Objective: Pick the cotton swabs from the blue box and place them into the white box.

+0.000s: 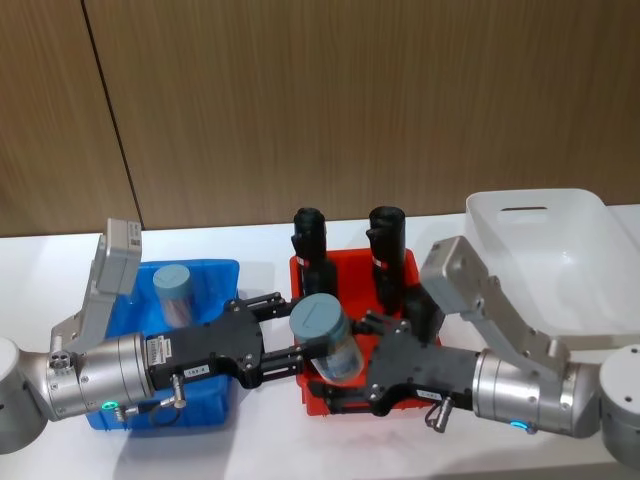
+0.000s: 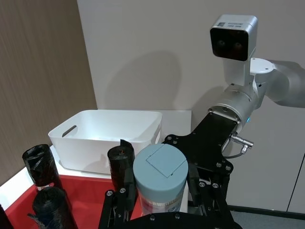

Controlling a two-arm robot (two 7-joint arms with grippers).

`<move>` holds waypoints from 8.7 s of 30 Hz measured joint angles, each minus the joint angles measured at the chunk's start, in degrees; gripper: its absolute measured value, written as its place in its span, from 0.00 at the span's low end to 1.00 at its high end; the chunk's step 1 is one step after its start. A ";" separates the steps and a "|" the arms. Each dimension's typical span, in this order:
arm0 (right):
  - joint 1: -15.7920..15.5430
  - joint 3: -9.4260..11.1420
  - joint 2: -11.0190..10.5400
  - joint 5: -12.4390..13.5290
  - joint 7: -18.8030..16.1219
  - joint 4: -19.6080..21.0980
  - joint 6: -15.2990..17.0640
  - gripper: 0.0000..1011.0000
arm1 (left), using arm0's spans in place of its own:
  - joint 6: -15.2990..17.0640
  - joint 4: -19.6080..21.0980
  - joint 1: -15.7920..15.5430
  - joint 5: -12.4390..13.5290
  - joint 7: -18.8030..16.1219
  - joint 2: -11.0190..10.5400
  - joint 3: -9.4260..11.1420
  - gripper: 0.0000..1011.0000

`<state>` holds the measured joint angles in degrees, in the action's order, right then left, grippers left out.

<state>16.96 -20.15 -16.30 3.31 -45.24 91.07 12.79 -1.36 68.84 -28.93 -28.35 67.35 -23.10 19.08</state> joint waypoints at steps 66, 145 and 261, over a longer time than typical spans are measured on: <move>-4.90 7.71 -12.10 10.34 13.86 4.88 -1.36 0.63 | 0.00 0.00 0.00 0.00 0.01 0.00 0.00 0.99; -2.98 8.04 -5.48 11.35 34.81 -9.57 -7.32 0.99 | 0.61 6.91 4.39 4.77 -18.93 0.32 1.98 0.99; -8.79 5.68 0.16 8.54 29.14 -2.05 -4.44 0.99 | 2.16 24.33 15.34 16.87 -66.72 1.20 6.94 0.99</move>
<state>8.17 -14.47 -16.14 11.85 -16.10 89.02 8.35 0.80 93.17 -13.59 -11.48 0.63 -21.89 26.02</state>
